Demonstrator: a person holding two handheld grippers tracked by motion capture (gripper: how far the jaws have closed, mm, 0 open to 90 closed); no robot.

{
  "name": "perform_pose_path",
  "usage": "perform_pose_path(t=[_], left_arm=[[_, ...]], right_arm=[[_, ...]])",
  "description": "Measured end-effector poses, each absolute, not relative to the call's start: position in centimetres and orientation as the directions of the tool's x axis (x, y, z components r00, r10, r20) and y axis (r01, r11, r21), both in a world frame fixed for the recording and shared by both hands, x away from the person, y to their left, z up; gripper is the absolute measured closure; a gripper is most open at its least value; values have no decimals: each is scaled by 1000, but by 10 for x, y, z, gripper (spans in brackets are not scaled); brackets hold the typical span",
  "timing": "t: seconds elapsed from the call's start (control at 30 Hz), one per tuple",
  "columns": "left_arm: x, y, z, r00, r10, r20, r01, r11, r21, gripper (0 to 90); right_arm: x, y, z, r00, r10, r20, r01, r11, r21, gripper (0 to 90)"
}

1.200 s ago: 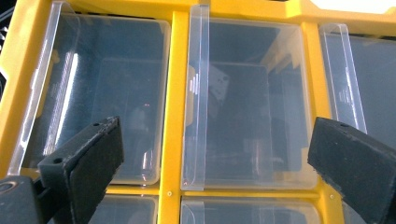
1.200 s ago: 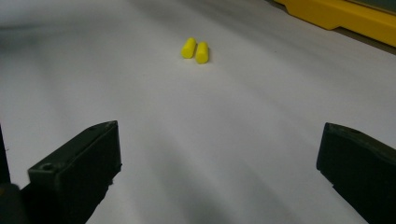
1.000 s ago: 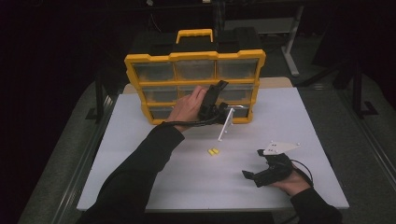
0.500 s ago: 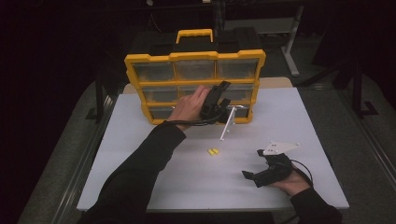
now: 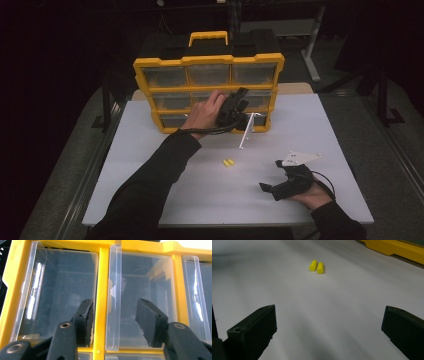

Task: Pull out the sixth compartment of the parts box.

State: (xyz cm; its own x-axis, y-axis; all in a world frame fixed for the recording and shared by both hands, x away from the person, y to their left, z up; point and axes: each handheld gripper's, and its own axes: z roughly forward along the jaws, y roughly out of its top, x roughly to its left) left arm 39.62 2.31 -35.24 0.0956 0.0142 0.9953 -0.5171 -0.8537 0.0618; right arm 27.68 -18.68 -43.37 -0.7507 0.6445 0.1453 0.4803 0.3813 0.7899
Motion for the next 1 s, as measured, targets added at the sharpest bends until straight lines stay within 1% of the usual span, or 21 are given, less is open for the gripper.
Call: perform_pose_path(t=[0.13, 0.23, 0.43, 1.0], left_arm=[[397, 22, -352, 98, 21, 995, -510, -857, 69, 536], [396, 22, -352, 92, 8, 996, -494, -868, 53, 571], [397, 21, -352, 91, 11, 996, -482, -875, 54, 624], [397, 19, -353, 72, -1, 997, -463, -886, 33, 709]], right_arm=[[277, -187, -434, -751, 644, 144, 479, 382, 791, 0], [277, -187, -434, -751, 645, 145, 480, 381, 790, 0], [277, -187, -434, -751, 644, 145, 479, 381, 791, 0], [277, -187, -433, -751, 644, 146, 479, 378, 792, 0]])
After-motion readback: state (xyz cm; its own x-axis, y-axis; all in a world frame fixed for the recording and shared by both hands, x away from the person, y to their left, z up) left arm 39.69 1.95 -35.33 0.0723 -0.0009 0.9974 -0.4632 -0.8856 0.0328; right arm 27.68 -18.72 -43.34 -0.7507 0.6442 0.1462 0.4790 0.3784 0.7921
